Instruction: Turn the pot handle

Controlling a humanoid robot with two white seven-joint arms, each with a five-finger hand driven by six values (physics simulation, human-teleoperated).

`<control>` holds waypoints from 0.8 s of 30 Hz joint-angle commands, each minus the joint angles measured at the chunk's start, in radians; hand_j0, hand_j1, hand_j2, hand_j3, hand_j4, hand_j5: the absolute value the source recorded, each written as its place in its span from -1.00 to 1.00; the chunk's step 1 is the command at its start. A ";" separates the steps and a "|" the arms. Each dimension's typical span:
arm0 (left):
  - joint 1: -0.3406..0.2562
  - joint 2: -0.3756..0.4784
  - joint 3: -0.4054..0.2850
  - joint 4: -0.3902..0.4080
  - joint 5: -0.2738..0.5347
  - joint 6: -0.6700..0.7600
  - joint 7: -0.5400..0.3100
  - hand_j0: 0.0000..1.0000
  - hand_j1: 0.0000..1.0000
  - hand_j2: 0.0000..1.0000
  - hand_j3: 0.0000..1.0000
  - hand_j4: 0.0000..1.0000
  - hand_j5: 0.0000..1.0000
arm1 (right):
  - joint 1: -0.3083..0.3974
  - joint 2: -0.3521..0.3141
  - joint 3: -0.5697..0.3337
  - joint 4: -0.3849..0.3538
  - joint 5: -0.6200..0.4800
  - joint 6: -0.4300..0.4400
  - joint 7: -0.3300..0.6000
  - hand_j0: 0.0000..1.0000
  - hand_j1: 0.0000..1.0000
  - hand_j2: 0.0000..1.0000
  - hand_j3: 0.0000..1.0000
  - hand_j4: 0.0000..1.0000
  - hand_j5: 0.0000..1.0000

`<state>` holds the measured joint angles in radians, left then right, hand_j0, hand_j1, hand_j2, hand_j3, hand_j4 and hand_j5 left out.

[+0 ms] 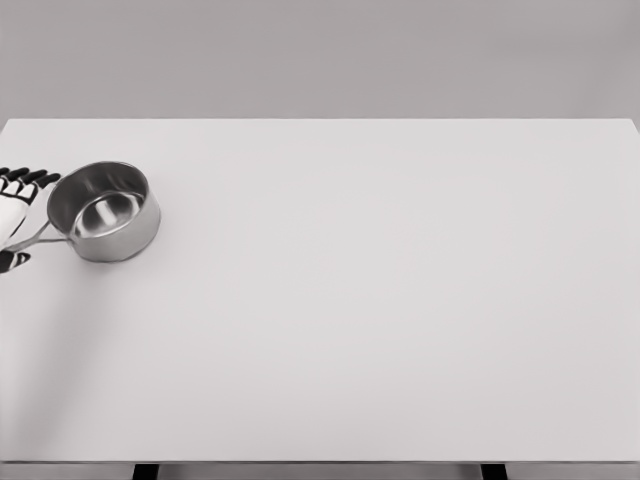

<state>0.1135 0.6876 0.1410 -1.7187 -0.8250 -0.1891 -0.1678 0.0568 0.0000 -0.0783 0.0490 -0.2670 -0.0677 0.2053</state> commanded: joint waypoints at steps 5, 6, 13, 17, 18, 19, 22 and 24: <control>-0.003 0.006 0.000 0.028 0.001 0.000 0.001 1.00 1.00 1.00 1.00 1.00 1.00 | 0.000 0.000 0.000 0.000 0.000 -0.001 0.000 1.00 1.00 1.00 1.00 1.00 1.00; -0.015 0.009 0.000 0.030 0.001 0.000 0.001 1.00 1.00 1.00 1.00 1.00 1.00 | 0.000 0.000 0.000 0.000 0.000 0.000 0.000 1.00 1.00 1.00 1.00 1.00 1.00; -0.037 0.016 -0.003 0.065 0.001 -0.001 0.001 1.00 1.00 1.00 1.00 1.00 1.00 | 0.000 0.000 0.000 0.000 0.000 -0.001 0.000 1.00 1.00 1.00 1.00 1.00 1.00; -0.058 0.015 -0.012 0.100 0.001 -0.001 0.001 1.00 1.00 1.00 1.00 1.00 1.00 | 0.000 0.000 0.000 0.000 0.000 0.000 0.000 1.00 1.00 1.00 1.00 1.00 1.00; -0.066 0.015 -0.012 0.109 0.003 -0.001 0.002 1.00 1.00 1.00 1.00 1.00 1.00 | 0.000 0.000 0.000 0.000 0.000 0.000 0.000 1.00 1.00 1.00 1.00 1.00 1.00; -0.071 0.015 -0.012 0.110 0.001 -0.001 0.001 1.00 1.00 1.00 1.00 1.00 1.00 | 0.000 0.000 0.000 0.000 0.000 0.000 0.000 1.00 1.00 1.00 1.00 1.00 1.00; -0.075 0.013 -0.012 0.111 0.001 -0.001 0.002 1.00 1.00 1.00 1.00 1.00 1.00 | 0.000 0.000 0.000 0.000 0.000 0.000 0.000 1.00 1.00 1.00 1.00 1.00 1.00; -0.092 0.012 -0.018 0.133 0.003 -0.001 0.002 1.00 1.00 1.00 1.00 1.00 1.00 | 0.000 0.000 0.000 0.000 0.000 0.000 0.000 1.00 1.00 1.00 1.00 1.00 1.00</control>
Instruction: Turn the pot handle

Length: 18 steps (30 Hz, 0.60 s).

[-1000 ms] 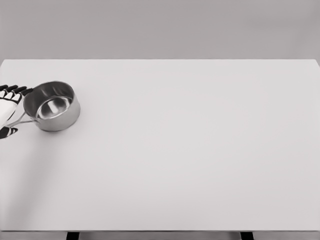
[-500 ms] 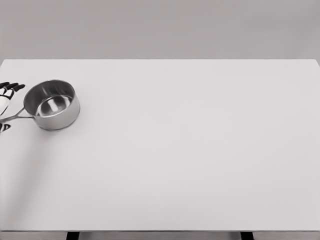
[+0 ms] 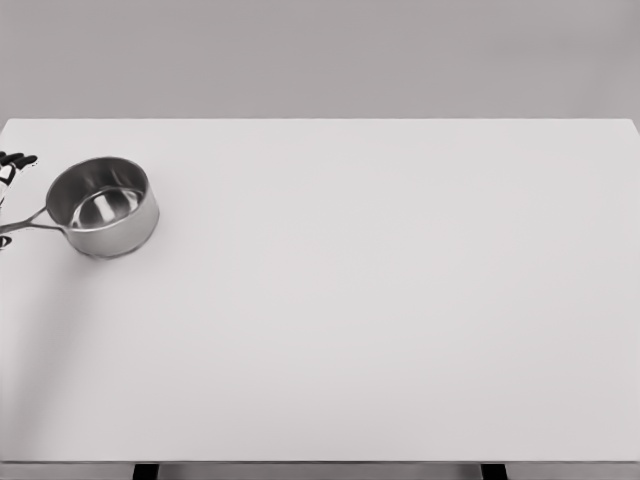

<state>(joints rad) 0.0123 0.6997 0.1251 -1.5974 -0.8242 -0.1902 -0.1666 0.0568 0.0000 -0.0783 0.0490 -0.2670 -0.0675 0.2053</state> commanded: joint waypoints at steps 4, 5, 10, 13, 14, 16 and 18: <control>-0.023 0.000 -0.021 0.047 0.000 0.000 0.001 1.00 1.00 1.00 1.00 1.00 1.00 | 0.000 0.000 0.000 0.000 0.000 -0.002 0.000 1.00 1.00 1.00 1.00 1.00 1.00; -0.025 0.000 -0.021 0.050 0.002 0.000 0.001 1.00 1.00 1.00 1.00 1.00 1.00 | 0.000 0.000 0.000 0.000 0.000 0.000 0.000 1.00 1.00 1.00 1.00 1.00 1.00; -0.046 0.000 -0.027 0.063 0.002 -0.002 0.001 1.00 1.00 1.00 1.00 1.00 1.00 | 0.000 0.000 0.000 0.000 0.000 0.000 0.000 1.00 1.00 1.00 1.00 1.00 1.00; -0.058 -0.002 -0.030 0.066 0.002 -0.002 0.001 1.00 1.00 1.00 1.00 1.00 1.00 | 0.000 0.000 0.000 0.000 0.000 0.000 0.000 1.00 1.00 1.00 1.00 1.00 1.00; -0.066 -0.002 -0.036 0.068 0.003 -0.002 0.001 1.00 1.00 1.00 1.00 1.00 1.00 | 0.000 0.000 0.000 0.000 0.000 0.000 0.000 1.00 1.00 1.00 1.00 1.00 1.00; -0.081 0.000 -0.045 0.082 0.003 -0.002 0.001 1.00 1.00 1.00 1.00 1.00 1.00 | 0.000 0.000 0.000 0.000 0.000 0.000 0.000 1.00 1.00 1.00 1.00 1.00 1.00; -0.104 -0.002 -0.062 0.105 0.003 -0.002 0.001 1.00 1.00 1.00 1.00 1.00 1.00 | 0.000 0.000 0.000 0.000 0.000 0.000 0.000 1.00 1.00 1.00 1.00 1.00 1.00</control>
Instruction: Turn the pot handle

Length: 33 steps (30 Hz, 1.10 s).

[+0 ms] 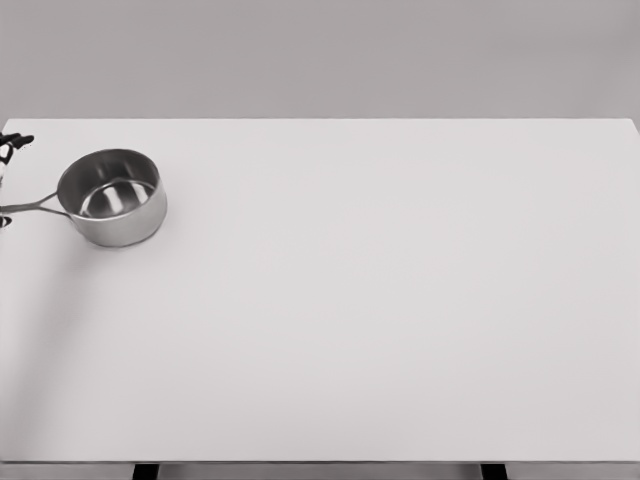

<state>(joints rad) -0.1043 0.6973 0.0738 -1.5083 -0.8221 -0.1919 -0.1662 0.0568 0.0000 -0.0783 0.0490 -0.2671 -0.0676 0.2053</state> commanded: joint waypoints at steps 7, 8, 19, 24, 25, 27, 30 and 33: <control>-0.054 0.001 -0.061 0.076 0.001 -0.001 0.002 1.00 1.00 1.00 1.00 1.00 1.00 | 0.000 0.000 0.000 0.000 0.000 -0.001 0.000 1.00 1.00 1.00 1.00 1.00 1.00; -0.058 -0.001 -0.068 0.082 0.000 -0.001 0.002 1.00 1.00 1.00 1.00 1.00 1.00 | 0.000 0.000 0.000 0.000 0.000 0.000 0.000 1.00 1.00 1.00 1.00 1.00 1.00; -0.126 -0.010 -0.118 0.145 0.000 -0.001 0.004 1.00 1.00 1.00 1.00 1.00 1.00 | 0.000 0.000 0.000 0.000 0.000 0.000 0.000 1.00 1.00 1.00 1.00 1.00 1.00; -0.146 -0.010 -0.129 0.163 0.000 -0.001 0.005 1.00 1.00 1.00 1.00 1.00 1.00 | 0.000 0.000 0.000 0.000 0.000 0.000 0.000 1.00 1.00 1.00 1.00 1.00 1.00; -0.146 -0.010 -0.129 0.164 0.000 -0.001 0.005 1.00 1.00 1.00 1.00 1.00 1.00 | 0.000 0.000 0.000 0.000 0.000 0.000 0.000 1.00 1.00 1.00 1.00 1.00 1.00; -0.150 -0.010 -0.129 0.174 0.000 -0.001 0.005 1.00 1.00 1.00 1.00 1.00 1.00 | 0.000 0.000 0.000 0.000 0.000 0.000 0.000 1.00 1.00 1.00 1.00 1.00 1.00; -0.175 -0.010 -0.143 0.191 0.000 -0.001 0.005 1.00 1.00 1.00 1.00 1.00 1.00 | 0.000 0.000 0.000 0.000 0.000 -0.001 0.000 1.00 1.00 1.00 1.00 1.00 1.00; -0.209 -0.010 -0.170 0.224 0.001 -0.004 0.007 1.00 1.00 1.00 1.00 1.00 1.00 | 0.000 0.000 0.000 0.000 0.000 0.000 0.000 1.00 1.00 1.00 1.00 1.00 1.00</control>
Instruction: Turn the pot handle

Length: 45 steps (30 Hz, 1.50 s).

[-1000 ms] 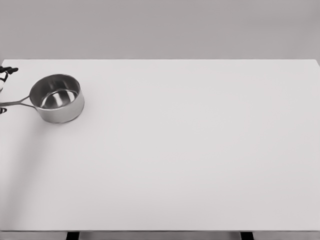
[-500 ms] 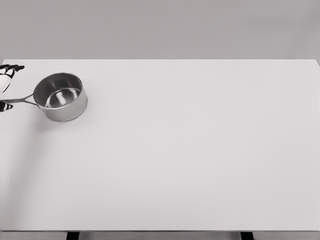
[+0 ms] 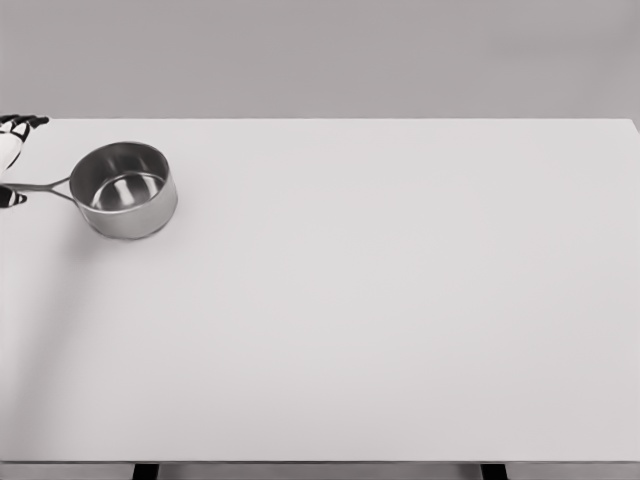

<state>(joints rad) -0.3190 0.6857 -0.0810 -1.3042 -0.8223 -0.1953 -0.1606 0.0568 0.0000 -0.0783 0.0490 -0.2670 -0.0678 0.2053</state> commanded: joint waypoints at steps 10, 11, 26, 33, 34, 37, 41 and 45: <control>-0.057 -0.009 -0.062 0.079 0.005 -0.006 0.003 1.00 1.00 1.00 1.00 1.00 1.00 | 0.000 0.000 0.000 0.000 0.000 0.000 0.000 1.00 1.00 1.00 1.00 1.00 1.00; -0.060 -0.011 -0.063 0.083 0.005 -0.006 0.003 1.00 1.00 1.00 1.00 1.00 1.00 | 0.000 0.000 0.000 0.000 0.000 0.000 0.000 1.00 1.00 1.00 1.00 1.00 1.00; -0.005 0.011 -0.033 -0.038 0.075 -0.006 0.006 1.00 1.00 1.00 1.00 1.00 1.00 | 0.000 0.000 0.000 0.000 0.000 0.000 0.000 1.00 1.00 1.00 1.00 1.00 1.00; 0.106 0.034 0.076 -0.156 0.100 -0.006 0.007 1.00 1.00 1.00 1.00 1.00 1.00 | 0.000 0.000 0.000 0.000 0.000 0.000 0.000 1.00 1.00 1.00 1.00 1.00 1.00; 0.127 0.044 0.095 -0.188 0.127 -0.006 0.007 1.00 1.00 1.00 1.00 1.00 1.00 | 0.000 0.000 0.000 0.000 0.000 0.000 0.000 1.00 1.00 1.00 1.00 1.00 1.00; 0.236 0.060 0.204 -0.337 0.207 -0.045 0.007 1.00 1.00 1.00 1.00 1.00 1.00 | 0.000 0.000 0.000 0.000 0.000 0.000 0.000 1.00 1.00 1.00 1.00 1.00 1.00; 0.351 0.055 0.322 -0.498 0.351 -0.331 0.007 1.00 1.00 1.00 1.00 1.00 1.00 | 0.000 0.000 0.000 0.000 0.000 0.000 0.000 1.00 1.00 1.00 1.00 1.00 1.00; 0.357 0.046 0.362 -0.498 0.502 -0.416 0.007 1.00 1.00 1.00 1.00 1.00 1.00 | 0.000 0.000 0.000 0.000 0.000 0.000 0.000 1.00 1.00 1.00 1.00 1.00 1.00</control>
<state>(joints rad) 0.0399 0.7339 0.2509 -1.7802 -0.3998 -0.5543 -0.1540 0.0568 0.0000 -0.0783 0.0490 -0.2671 -0.0676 0.2053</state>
